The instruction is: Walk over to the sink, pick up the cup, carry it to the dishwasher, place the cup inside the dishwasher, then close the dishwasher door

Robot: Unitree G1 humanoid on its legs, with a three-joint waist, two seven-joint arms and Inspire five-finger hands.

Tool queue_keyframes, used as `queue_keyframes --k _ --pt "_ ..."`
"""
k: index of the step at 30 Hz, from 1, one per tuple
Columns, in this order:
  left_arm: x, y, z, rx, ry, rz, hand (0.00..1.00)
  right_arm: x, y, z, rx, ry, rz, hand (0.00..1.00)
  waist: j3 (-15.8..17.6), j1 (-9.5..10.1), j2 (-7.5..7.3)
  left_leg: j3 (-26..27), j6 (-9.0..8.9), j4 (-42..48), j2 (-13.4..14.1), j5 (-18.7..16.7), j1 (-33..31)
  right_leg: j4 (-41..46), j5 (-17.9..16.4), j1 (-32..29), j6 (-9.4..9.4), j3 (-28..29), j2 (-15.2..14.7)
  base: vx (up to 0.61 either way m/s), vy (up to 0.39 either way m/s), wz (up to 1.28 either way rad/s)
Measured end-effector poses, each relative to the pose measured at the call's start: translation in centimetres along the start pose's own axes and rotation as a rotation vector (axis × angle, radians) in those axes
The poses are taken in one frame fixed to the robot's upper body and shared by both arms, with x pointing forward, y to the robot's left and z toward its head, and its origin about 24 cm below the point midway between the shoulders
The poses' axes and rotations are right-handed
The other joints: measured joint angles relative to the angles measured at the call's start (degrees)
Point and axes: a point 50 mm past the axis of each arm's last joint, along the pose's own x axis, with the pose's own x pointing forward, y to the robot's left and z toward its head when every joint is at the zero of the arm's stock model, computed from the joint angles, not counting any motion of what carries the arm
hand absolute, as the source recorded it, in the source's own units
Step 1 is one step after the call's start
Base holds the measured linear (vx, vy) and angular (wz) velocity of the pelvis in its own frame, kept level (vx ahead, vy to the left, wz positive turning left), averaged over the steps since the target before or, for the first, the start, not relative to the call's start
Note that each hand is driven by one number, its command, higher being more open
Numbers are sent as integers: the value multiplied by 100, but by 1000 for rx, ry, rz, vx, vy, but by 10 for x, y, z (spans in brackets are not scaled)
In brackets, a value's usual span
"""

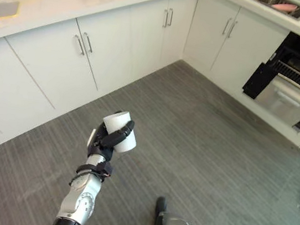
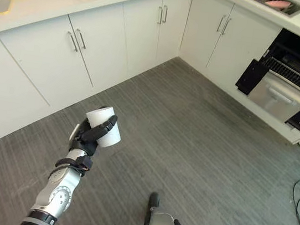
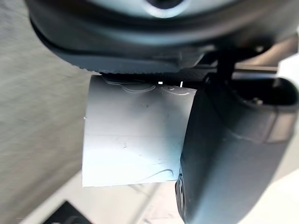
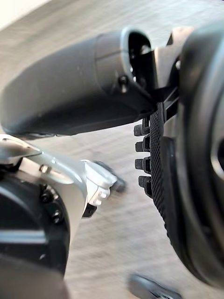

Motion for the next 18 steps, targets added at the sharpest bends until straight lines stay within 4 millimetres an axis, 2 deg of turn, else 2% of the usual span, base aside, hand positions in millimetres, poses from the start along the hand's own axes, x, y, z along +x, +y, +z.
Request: queue_keyframes --k 1,2,3,4,5,6,7,8,9,10,11,12,13,14,15,16,17,18 --pt "-4 0 4 -1 -19 -5 0 -1 -3 -4 7 15 -7 100 -153 16 -5 -25 1 744 71 2 -158 37 -437 191 31 -83 25 504 -220 11" --pt "-5 -1 5 -5 -27 -8 0 -2 -5 -3 15 13 -12 100 -195 1 63 -24 -21 1268 203 80 -352 38 -559 295 18 -94 83 448 -139 -8" --pt "-6 -6 8 -7 -46 -29 0 -4 -11 2 10 -3 -20 100 -161 31 220 -73 -169 2471 520 545 -819 0 -787 548 -23 -108 265 469 -82 -24" --pt "-8 -7 9 -17 -53 -41 0 -7 -17 7 3 -17 -31 100 -203 75 375 -157 -184 3562 859 1586 -1338 -211 -917 840 -108 -37 491 480 -43 -36" --pt "-10 -6 7 -23 -52 -39 0 -7 -18 7 -3 -20 -32 100 -209 109 414 -174 -76 4042 1016 1955 -1575 -362 -945 1012 -150 -3 618 511 15 -46" --pt "-10 -7 7 -25 -51 -43 0 -8 -20 10 -12 -40 -35 100 -162 143 485 -170 102 4979 1232 1662 -2072 -581 -1013 1408 -285 88 784 522 42 -50" --pt "-12 -6 5 -11 -45 -49 0 -7 -17 13 -23 -56 -24 100 -103 169 431 -117 535 5413 1207 1094 -2504 -819 -1086 1808 -330 229 845 517 28 -52" --pt "-13 -5 5 -2 -42 -49 0 -5 -12 16 -29 -71 -9 100 -73 190 381 -84 659 5409 1118 786 -2693 -978 -1099 2021 -337 330 845 493 28 -83" --pt "-14 -3 5 22 -39 -50 0 -3 1 24 -24 -119 44 100 -42 312 287 69 679 4952 923 347 -3007 -1239 -1081 2296 -310 617 807 488 65 -122" --pt "-15 -2 9 42 -50 -50 0 0 25 38 -18 -190 130 100 -17 401 238 216 685 4113 755 47 -3305 -1437 -1028 2462 -221 937 754 489 93 -133" --pt "-16 -2 11 58 -57 -53 0 1 39 44 -19 -225 179 100 2 405 203 274 684 3536 622 -20 -3403 -1517 -1025 2550 -214 1084 713 537 161 -136" --pt "-18 -4 17 95 -79 -64 0 0 70 59 -36 -302 282 100 46 421 128 292 626 2101 337 28 -3504 -1621 -1028 2655 -205 1365 601 557 244 -129" --pt "-21 -9 21 114 -104 -79 0 -6 97 73 -58 -383 384 100 53 447 118 11 442 535 55 391 -3512 -1671 -1037 2731 -192 1672 537 661 379 -128" --pt "-23 -12 23 118 -116 -87 0 -8 107 78 -63 -417 419 100 39 461 140 -194 353 -6 -48 597 -3538 -1692 -1058 2763 -160 1828 535 530 392 -127" --pt "-25 -17 27 126 -146 -110 0 -12 124 89 -70 -484 472 100 -5 518 176 -524 107 -525 -142 1178 -3607 -1711 -1215 2897 88 2114 537 554 475 -104" --pt "-26 -17 27 128 -154 -112 0 -13 130 92 -68 -502 485 100 -17 576 148 -528 114 -435 -141 1645 -3537 -1727 -1303 3008 168 2252 514 559 489 -116" --pt "-26 -14 27 153 -152 -106 0 -11 140 89 -47 -503 487 100 -72 562 -212 -305 512 -173 -300 1792 -3363 -1673 -1398 3198 207 2409 202 654 524 -71" --pt "-26 -13 28 163 -154 -108 0 -13 142 90 -38 -523 488 100 -71 503 -340 -246 624 132 -352 1612 -3340 -1498 -1347 3222 274 2437 83 513 384 -48"
